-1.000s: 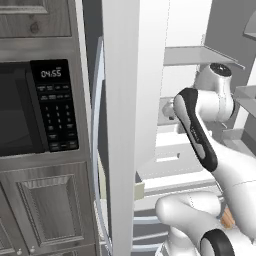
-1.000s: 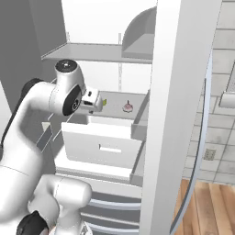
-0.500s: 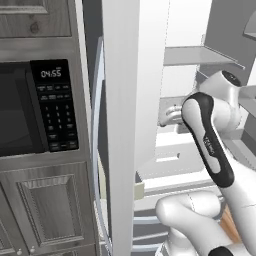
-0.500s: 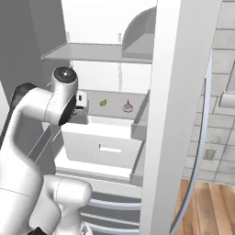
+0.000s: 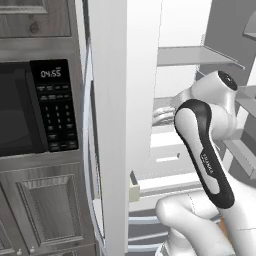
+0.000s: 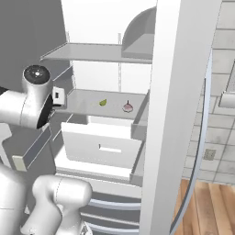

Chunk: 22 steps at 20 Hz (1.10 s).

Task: Grab the lemon wedge and garlic from the fridge, place them in the blender, close the lid, and turn on the blender to create a marinade.

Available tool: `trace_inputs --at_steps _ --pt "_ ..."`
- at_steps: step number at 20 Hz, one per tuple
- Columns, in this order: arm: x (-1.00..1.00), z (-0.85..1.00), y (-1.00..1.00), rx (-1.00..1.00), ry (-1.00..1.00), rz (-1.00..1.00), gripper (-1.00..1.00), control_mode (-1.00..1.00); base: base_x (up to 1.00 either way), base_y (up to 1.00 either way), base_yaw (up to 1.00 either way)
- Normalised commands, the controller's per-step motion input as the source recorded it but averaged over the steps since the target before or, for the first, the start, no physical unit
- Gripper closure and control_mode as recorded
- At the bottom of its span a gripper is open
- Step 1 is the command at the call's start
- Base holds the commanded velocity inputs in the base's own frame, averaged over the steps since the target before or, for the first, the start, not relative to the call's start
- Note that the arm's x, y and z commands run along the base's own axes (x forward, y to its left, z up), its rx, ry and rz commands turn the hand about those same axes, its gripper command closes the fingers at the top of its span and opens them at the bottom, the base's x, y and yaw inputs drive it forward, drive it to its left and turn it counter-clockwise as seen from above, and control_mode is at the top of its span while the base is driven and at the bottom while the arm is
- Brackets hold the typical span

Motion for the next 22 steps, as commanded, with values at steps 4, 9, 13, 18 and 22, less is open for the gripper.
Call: trace_inputs --at_steps 4,9,13,18,22 --pt "-0.46 0.02 0.67 0.0 -0.05 0.0 -1.0 -1.0 0.0 0.0 0.0" --pt "-0.27 0.01 0.21 0.0 -0.06 0.0 -1.0 -1.0 0.0 0.0 0.0" --pt "0.03 0.0 -0.99 -0.02 0.0 -0.08 -1.0 -1.0 0.0 0.0 0.0" --pt "0.0 -0.23 -1.0 -0.18 -0.01 -0.12 -1.0 -1.0 0.0 0.0 0.0" --pt "0.14 -0.31 -0.74 -0.24 0.0 -0.08 -1.0 -1.0 0.0 0.0 0.0"
